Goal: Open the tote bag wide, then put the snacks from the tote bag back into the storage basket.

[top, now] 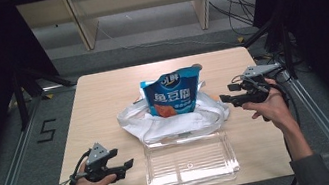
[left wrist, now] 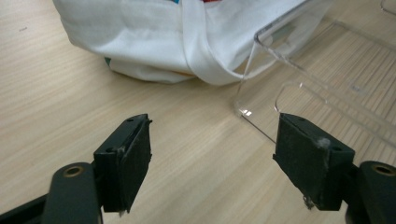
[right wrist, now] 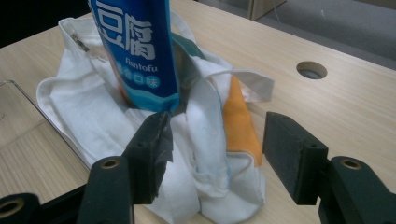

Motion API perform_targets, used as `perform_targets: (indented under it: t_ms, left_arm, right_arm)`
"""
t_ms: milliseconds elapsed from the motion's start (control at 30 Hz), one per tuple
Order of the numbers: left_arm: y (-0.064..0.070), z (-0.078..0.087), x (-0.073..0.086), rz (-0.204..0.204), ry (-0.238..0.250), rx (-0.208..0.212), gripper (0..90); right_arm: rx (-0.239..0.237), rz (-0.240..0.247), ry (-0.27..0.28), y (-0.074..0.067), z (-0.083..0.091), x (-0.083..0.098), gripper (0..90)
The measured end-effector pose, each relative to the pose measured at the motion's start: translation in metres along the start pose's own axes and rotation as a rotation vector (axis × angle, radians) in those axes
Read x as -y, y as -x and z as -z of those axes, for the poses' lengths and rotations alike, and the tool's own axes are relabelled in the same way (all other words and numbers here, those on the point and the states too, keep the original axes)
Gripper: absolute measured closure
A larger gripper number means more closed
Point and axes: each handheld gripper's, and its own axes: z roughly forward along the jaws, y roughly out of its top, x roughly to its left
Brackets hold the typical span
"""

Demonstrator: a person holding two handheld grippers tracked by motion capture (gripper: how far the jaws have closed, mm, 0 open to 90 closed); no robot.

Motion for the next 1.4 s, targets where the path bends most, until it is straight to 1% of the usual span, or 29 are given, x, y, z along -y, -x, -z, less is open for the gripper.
perform_targets:
  t_ms: [33, 67, 100, 133, 200, 233, 267, 367, 400, 433, 467, 500, 533, 667, 733, 767, 800, 867, 967, 1000, 1033, 1100, 1133, 1167, 1200, 1233, 1267, 1367, 1400]
  left_arm:
    - [0.001, 0.001, 0.001, -0.01, -0.014, 0.005, 26.2]
    - [0.003, 0.0, 0.003, 0.005, 0.003, 0.004, 26.2]
    - [0.004, 0.001, 0.003, 0.003, -0.004, 0.001, 26.2]
    - [0.005, 0.002, 0.004, 0.002, -0.003, -0.002, 26.2]
    - [0.008, 0.002, 0.007, 0.015, -0.002, -0.008, 26.2]
    - [0.007, 0.002, 0.008, -0.006, 0.003, -0.002, 26.2]
    - [0.009, 0.002, 0.009, 0.004, -0.01, -0.001, 26.2]
    - [0.009, 0.003, 0.009, -0.021, -0.03, 0.001, 26.2]
    - [0.01, 0.001, 0.009, -0.018, -0.018, 0.007, 26.2]
    - [0.01, 0.0, 0.009, -0.017, -0.017, 0.004, 26.2]
    - [0.01, 0.0, 0.009, -0.018, -0.02, 0.007, 26.2]
    - [0.01, 0.0, 0.01, -0.014, -0.023, 0.004, 26.2]
    - [0.01, 0.0, 0.011, -0.015, -0.013, 0.001, 26.2]
    - [0.007, 0.002, 0.012, -0.023, -0.039, 0.004, 26.2]
    - [0.006, 0.003, 0.012, -0.028, -0.038, 0.001, 26.1]
    - [0.006, 0.003, 0.012, -0.026, -0.032, -0.001, 25.9]
    - [0.007, 0.002, 0.013, -0.008, -0.017, -0.001, 25.4]
    - [0.007, 0.002, 0.013, -0.006, -0.024, -0.004, 24.6]
    - [0.007, 0.003, 0.013, -0.005, -0.022, -0.006, 24.2]
    - [0.007, 0.003, 0.013, 0.004, -0.019, -0.011, 24.0]
    - [0.006, 0.005, 0.013, -0.008, -0.036, -0.014, 23.7]
    - [0.007, 0.004, 0.015, 0.013, -0.015, -0.014, 23.4]
    - [0.006, 0.005, 0.015, 0.007, -0.02, -0.019, 23.4]
    - [0.006, 0.005, 0.015, 0.008, -0.019, -0.02, 23.3]
    - [0.007, 0.005, 0.016, 0.026, -0.016, -0.023, 23.3]
    - [0.007, 0.005, 0.016, 0.026, -0.016, -0.023, 23.4]
    - [0.006, 0.007, 0.016, 0.016, -0.032, -0.029, 23.3]
    - [0.006, 0.007, 0.017, 0.011, -0.029, -0.026, 23.3]
    - [0.005, 0.007, 0.017, -0.001, -0.03, -0.029, 23.4]
  right_arm:
    - [-0.004, -0.013, -0.013, -0.002, 0.001, -0.001, 41.1]
    - [-0.004, -0.013, -0.01, -0.003, 0.001, -0.001, 40.5]
    - [-0.001, 0.009, -0.007, -0.002, 0.001, -0.002, 40.1]
    - [-0.018, -0.004, -0.037, -0.004, 0.002, -0.003, 39.6]
    - [-0.009, -0.008, -0.041, -0.006, 0.002, -0.004, 38.8]
    - [-0.01, 0.002, -0.038, -0.006, 0.002, -0.005, 38.5]
    - [-0.006, 0.019, -0.032, -0.006, 0.002, -0.006, 38.3]
    - [-0.01, -0.006, -0.039, -0.009, 0.002, -0.007, 37.2]
    - [0.0, 0.039, -0.016, -0.008, 0.0, -0.008, 36.9]
    - [-0.004, 0.014, -0.019, -0.012, -0.001, -0.008, 36.6]
    - [-0.007, 0.032, -0.015, -0.011, -0.002, -0.009, 36.3]
    - [-0.011, 0.02, -0.024, -0.013, -0.003, -0.01, 35.9]
    - [-0.011, 0.023, -0.023, -0.013, -0.004, -0.011, 35.7]
    - [-0.016, 0.041, -0.038, -0.013, -0.008, -0.018, 34.5]
    - [-0.016, 0.071, -0.053, -0.012, -0.006, -0.025, 34.1]
    - [-0.017, 0.068, -0.055, -0.014, -0.005, -0.029, 33.9]
    - [-0.015, 0.07, -0.046, -0.015, -0.004, -0.033, 33.8]
    - [-0.022, 0.097, -0.048, -0.014, -0.002, -0.043, 33.1]
    - [-0.022, 0.09, -0.056, -0.02, -0.001, -0.059, 32.8]
    - [-0.02, 0.117, -0.052, -0.019, -0.001, -0.063, 32.6]
    - [-0.025, 0.106, -0.06, -0.023, -0.001, -0.07, 32.2]
    - [-0.034, 0.141, -0.063, -0.025, -0.002, -0.079, 32.0]
    - [-0.043, 0.139, -0.056, -0.027, -0.003, -0.085, 32.0]
    - [-0.031, 0.148, -0.053, -0.028, -0.004, -0.09, 32.0]
    - [-0.039, 0.161, -0.055, -0.029, -0.004, -0.093, 32.0]
    - [-0.039, 0.161, -0.055, -0.029, -0.004, -0.093, 32.0]
    - [-0.064, 0.162, -0.056, -0.032, -0.007, -0.103, 31.9]
    - [-0.064, 0.183, -0.068, -0.035, -0.01, -0.111, 32.1]
    - [-0.065, 0.186, -0.063, -0.04, -0.015, -0.118, 32.7]
